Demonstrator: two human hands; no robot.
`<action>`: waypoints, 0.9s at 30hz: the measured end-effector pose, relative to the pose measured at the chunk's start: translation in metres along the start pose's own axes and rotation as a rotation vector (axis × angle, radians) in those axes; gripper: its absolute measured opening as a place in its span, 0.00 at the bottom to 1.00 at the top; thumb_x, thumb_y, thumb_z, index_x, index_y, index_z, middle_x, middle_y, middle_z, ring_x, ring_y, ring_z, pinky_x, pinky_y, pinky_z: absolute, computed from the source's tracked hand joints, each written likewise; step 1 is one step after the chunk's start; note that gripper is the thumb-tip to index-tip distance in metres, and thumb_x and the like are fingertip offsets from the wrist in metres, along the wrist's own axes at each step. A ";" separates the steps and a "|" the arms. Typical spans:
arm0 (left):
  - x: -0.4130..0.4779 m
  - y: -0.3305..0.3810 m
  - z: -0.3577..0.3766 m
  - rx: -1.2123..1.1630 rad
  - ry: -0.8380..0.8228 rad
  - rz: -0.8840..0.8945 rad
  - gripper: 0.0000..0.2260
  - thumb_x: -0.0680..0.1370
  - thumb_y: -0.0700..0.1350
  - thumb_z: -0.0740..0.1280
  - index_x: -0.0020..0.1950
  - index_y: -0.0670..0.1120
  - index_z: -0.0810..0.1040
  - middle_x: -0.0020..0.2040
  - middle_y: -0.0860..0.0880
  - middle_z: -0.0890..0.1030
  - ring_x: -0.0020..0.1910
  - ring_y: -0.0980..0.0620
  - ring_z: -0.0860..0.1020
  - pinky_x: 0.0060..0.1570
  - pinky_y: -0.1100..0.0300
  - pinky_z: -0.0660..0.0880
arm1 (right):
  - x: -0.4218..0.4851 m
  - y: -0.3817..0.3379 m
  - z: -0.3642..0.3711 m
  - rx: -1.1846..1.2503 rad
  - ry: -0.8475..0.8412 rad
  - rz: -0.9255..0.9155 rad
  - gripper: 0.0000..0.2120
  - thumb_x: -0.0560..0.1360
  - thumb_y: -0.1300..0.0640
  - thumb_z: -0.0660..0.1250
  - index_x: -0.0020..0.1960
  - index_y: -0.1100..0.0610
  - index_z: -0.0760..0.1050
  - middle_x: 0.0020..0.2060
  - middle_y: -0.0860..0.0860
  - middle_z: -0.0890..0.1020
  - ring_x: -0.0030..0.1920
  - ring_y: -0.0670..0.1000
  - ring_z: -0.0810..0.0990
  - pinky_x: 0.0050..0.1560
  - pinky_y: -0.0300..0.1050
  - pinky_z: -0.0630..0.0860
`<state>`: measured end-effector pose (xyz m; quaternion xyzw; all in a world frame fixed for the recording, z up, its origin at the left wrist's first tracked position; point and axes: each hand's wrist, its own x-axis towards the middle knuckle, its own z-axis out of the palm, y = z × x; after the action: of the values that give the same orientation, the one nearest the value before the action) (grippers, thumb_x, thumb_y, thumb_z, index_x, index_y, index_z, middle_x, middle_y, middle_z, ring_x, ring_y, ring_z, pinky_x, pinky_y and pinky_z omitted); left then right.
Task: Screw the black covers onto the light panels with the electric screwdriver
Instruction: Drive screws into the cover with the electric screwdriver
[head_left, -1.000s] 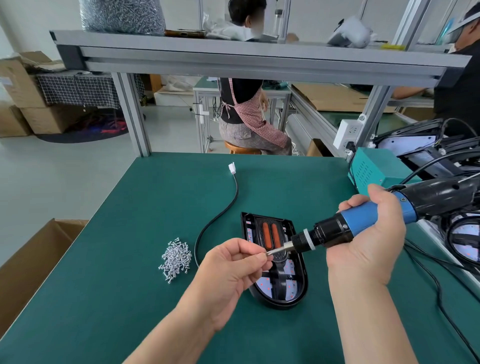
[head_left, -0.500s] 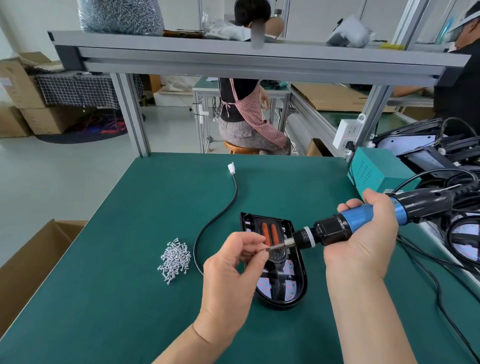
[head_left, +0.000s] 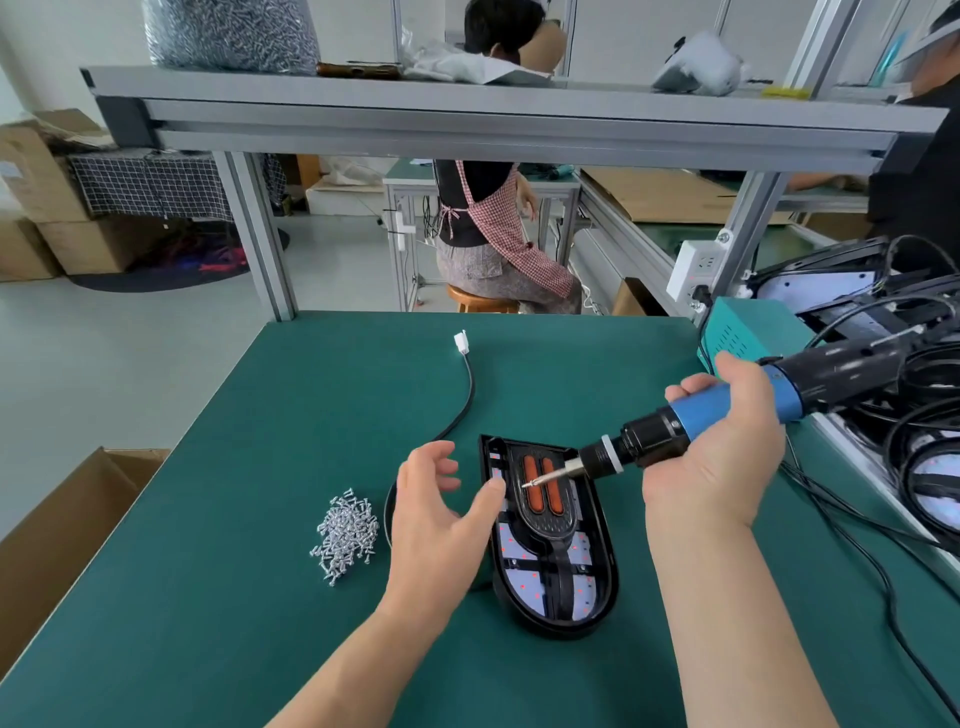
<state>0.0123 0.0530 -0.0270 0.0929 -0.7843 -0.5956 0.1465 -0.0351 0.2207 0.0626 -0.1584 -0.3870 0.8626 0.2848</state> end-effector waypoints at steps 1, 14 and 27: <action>0.008 -0.001 0.002 0.026 -0.077 -0.094 0.29 0.68 0.61 0.69 0.66 0.54 0.69 0.54 0.57 0.76 0.53 0.60 0.76 0.46 0.66 0.70 | 0.005 0.004 0.005 0.021 0.021 -0.021 0.03 0.79 0.63 0.66 0.51 0.60 0.73 0.36 0.53 0.74 0.40 0.54 0.74 0.46 0.45 0.76; 0.042 -0.024 0.022 -0.010 -0.358 -0.290 0.37 0.61 0.63 0.75 0.66 0.54 0.70 0.59 0.56 0.82 0.59 0.52 0.80 0.64 0.50 0.75 | 0.022 0.050 0.064 -0.097 -0.337 -0.172 0.09 0.69 0.63 0.70 0.47 0.61 0.72 0.28 0.52 0.75 0.27 0.49 0.74 0.32 0.40 0.74; 0.041 -0.023 0.022 0.051 -0.354 -0.281 0.19 0.61 0.64 0.73 0.45 0.76 0.67 0.43 0.73 0.80 0.54 0.61 0.80 0.61 0.52 0.75 | 0.029 0.071 0.066 -0.156 -0.385 -0.139 0.09 0.68 0.61 0.70 0.46 0.59 0.73 0.32 0.56 0.75 0.28 0.51 0.74 0.32 0.39 0.75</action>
<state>-0.0339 0.0534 -0.0501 0.0993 -0.7919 -0.5972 -0.0801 -0.1164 0.1620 0.0505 0.0147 -0.5099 0.8226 0.2512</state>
